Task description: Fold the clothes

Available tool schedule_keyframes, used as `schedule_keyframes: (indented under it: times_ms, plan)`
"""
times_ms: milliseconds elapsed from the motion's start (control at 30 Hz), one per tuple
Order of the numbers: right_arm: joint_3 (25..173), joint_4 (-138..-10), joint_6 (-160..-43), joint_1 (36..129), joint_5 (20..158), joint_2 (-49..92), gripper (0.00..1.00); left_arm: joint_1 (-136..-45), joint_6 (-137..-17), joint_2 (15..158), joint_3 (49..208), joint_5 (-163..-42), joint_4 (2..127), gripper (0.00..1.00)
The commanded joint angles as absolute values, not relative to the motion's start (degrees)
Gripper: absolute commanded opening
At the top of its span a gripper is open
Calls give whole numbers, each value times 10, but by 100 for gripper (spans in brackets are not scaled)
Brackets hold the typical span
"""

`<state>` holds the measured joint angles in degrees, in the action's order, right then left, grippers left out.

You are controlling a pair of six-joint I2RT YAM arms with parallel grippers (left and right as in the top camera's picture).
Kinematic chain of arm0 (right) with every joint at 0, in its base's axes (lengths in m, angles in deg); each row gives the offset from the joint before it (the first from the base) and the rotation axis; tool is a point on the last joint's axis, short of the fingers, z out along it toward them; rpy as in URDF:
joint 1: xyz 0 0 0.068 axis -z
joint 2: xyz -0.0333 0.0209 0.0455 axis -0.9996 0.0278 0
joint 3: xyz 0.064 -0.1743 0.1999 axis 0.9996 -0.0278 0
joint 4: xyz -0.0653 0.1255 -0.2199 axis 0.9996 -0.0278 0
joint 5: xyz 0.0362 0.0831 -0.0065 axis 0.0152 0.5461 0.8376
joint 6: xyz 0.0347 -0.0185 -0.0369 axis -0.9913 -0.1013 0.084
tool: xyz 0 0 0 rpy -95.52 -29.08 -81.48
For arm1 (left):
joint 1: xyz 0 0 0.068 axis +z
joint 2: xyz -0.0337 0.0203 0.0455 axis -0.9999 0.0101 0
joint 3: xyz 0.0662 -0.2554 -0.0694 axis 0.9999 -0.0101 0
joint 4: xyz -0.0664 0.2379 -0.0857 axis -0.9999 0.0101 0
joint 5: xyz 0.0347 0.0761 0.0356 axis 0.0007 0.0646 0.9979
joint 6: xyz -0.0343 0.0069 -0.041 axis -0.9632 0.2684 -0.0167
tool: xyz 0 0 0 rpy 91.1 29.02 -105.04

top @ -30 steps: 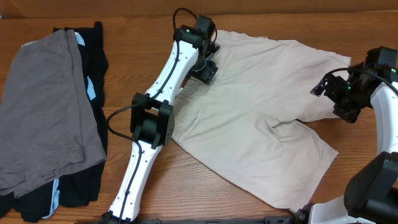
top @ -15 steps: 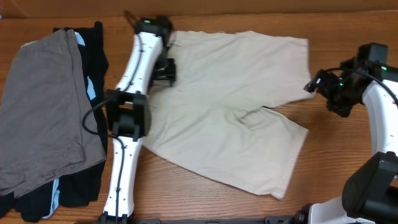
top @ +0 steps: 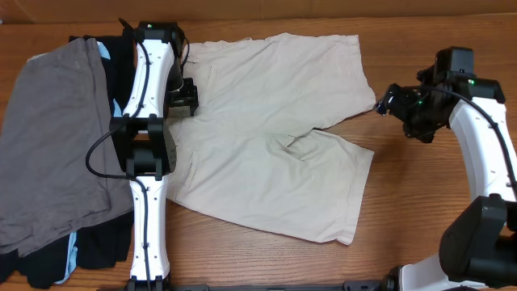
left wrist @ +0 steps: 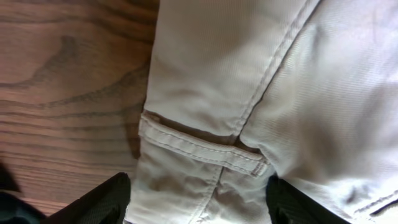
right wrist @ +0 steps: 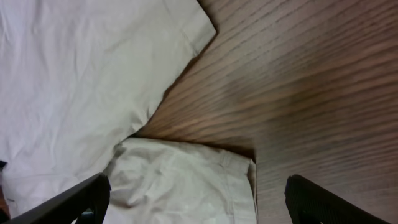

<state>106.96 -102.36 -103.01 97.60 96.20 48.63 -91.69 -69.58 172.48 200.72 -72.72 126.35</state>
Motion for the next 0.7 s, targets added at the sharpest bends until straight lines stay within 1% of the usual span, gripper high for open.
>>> schedule_keyframes:
  times_ms: [0, 167, 467, 567, 667]
  plan:
    - [1124, -1041, -1036, 978, 965, 435, 93, -921, -679, 1661, 2005, -710, 1268, 75]
    - [1181, -1114, -1036, 977, 965, 365, 94, -921, -679, 1541, 2005, -710, 1267, 77]
    - [1188, -1231, -1048, 977, 965, 205, 94, -921, -679, 1337, 1997, -718, 1267, 76]
    - [1188, -1263, -1060, 972, 964, 154, 94, -921, -686, 1266, 1966, -719, 1267, 76]
    - [1185, -1293, -1077, 955, 962, 114, 94, -921, -706, 1191, 1890, -716, 1267, 75]
